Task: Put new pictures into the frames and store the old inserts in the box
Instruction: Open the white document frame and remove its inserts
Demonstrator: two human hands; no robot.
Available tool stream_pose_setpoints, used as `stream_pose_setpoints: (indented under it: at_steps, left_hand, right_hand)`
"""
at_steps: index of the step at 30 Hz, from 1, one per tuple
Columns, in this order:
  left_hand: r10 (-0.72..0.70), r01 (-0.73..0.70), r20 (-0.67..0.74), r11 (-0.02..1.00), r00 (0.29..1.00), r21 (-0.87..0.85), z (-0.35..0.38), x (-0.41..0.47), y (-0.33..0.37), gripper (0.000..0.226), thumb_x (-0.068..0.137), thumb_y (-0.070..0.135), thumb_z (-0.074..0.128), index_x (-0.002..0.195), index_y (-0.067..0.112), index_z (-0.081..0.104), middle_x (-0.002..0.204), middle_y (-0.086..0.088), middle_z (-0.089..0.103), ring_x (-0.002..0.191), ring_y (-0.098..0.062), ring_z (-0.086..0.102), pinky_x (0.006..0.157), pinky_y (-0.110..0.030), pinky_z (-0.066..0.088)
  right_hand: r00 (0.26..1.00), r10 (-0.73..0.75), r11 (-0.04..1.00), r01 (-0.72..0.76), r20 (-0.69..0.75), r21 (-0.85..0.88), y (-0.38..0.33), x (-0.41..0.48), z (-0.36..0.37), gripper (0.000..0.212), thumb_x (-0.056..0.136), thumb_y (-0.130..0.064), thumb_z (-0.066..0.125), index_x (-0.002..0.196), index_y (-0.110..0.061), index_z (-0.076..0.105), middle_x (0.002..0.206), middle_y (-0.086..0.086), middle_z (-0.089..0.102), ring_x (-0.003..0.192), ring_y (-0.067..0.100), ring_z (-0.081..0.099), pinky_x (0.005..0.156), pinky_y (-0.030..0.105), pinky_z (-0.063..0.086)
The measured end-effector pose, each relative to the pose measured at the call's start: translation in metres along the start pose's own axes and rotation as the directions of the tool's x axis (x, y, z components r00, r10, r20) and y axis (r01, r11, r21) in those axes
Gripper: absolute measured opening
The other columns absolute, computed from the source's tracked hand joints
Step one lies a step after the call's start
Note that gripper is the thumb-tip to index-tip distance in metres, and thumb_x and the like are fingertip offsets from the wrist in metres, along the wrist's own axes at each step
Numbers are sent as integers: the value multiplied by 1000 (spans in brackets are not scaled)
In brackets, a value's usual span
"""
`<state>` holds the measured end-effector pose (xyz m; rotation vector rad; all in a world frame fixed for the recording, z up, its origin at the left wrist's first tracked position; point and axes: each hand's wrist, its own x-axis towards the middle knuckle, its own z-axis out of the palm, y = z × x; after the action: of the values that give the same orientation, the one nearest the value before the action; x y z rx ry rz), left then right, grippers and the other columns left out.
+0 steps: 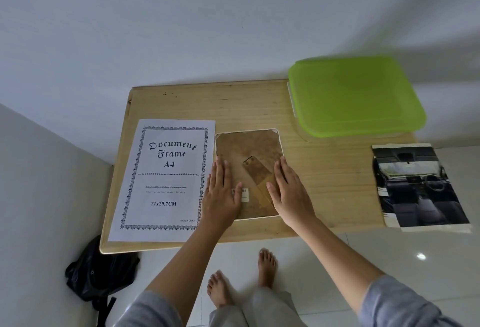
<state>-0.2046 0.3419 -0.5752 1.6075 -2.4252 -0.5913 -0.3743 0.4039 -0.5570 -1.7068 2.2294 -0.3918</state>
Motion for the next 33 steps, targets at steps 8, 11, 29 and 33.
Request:
stream_pose_setpoints:
  at_steps: [8, 11, 29, 33]
  left_hand:
    - [-103, 102, -21, 994, 994, -39, -7, -11, 9, 76, 85, 58, 3, 148, 16, 1, 156, -4, -8, 144, -17, -4, 111, -27, 1]
    - [-127, 126, -18, 991, 992, -48, -4, -19, 12, 75, 85, 57, 5, 148, 17, 5, 157, -7, -4, 145, -22, 5, 114, -31, 12]
    - [-140, 140, 10, 989, 990, -44, -1, -17, 13, 64, 92, 43, 24, 144, 6, 26, 151, -20, 21, 135, -36, 32, 107, -43, 24]
    - [-124, 124, -6, 991, 992, -59, -3, -18, 13, 69, 90, 47, 15, 147, 8, 17, 155, -18, 9, 142, -32, 19, 111, -35, 6]
  right_hand:
    - [999, 46, 997, -46, 6, 59, -9, -7, 3, 59, 99, -35, 31, 145, 0, 16, 157, 7, 0, 144, 20, 10, 115, 25, 14]
    - [999, 55, 998, -55, 5, 22, -7, -6, 7, 75, 94, -53, 6, 143, 1, 22, 156, 11, 8, 142, 25, 20, 113, 28, 22]
    - [896, 441, 782, -351, -59, 515, -14, 22, -7, 38, 85, -21, 63, 119, -6, 53, 116, 14, 54, 110, 27, 50, 91, 29, 39]
    - [893, 449, 718, -351, -15, 601, -6, 26, -9, 30, 85, -23, 64, 112, -11, 62, 102, 8, 65, 97, 22, 59, 78, 24, 45]
